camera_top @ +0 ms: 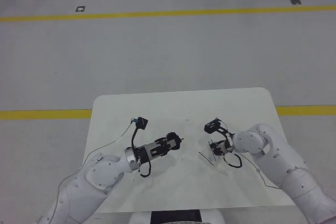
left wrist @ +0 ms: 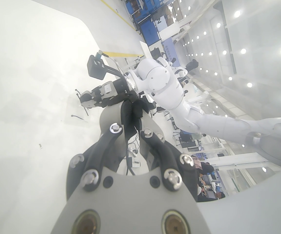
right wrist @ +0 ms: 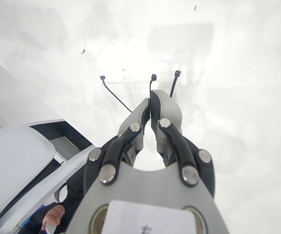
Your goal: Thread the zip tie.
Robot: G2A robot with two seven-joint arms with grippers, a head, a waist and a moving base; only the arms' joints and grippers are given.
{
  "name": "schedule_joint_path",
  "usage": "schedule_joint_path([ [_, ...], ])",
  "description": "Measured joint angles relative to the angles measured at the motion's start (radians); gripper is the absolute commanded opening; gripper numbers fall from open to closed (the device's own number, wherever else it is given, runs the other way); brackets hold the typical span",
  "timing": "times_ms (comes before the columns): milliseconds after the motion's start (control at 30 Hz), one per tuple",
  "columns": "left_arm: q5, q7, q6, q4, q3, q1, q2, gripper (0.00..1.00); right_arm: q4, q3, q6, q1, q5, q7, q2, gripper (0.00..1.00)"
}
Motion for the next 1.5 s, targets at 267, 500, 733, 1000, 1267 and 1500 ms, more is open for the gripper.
schedule_joint_path([
  [267,0.000,0.000,0.000,0.000,0.000,0.000,0.000,0.00,-0.003,0.095,-0.098,-0.048,0.137,-0.022,0.022,0.00],
  [500,0.000,0.000,0.000,0.000,0.000,0.000,0.000,0.00,-0.046,0.174,-0.129,-0.100,0.267,-0.021,0.050,0.00],
  [733,0.000,0.000,0.000,0.000,0.000,0.000,0.000,0.00,-0.090,0.219,-0.129,-0.137,0.417,-0.005,0.084,0.00],
  [1000,0.000,0.000,0.000,0.000,0.000,0.000,0.000,0.00,-0.101,0.223,-0.129,-0.144,0.464,-0.005,0.098,0.00],
  [1267,0.000,0.000,0.000,0.000,0.000,0.000,0.000,0.00,-0.101,0.223,-0.129,-0.144,0.464,-0.005,0.098,0.00],
  [1500,0.000,0.000,0.000,0.000,0.000,0.000,0.000,0.00,-0.164,0.266,-0.129,-0.177,0.465,-0.168,0.098,0.00],
])
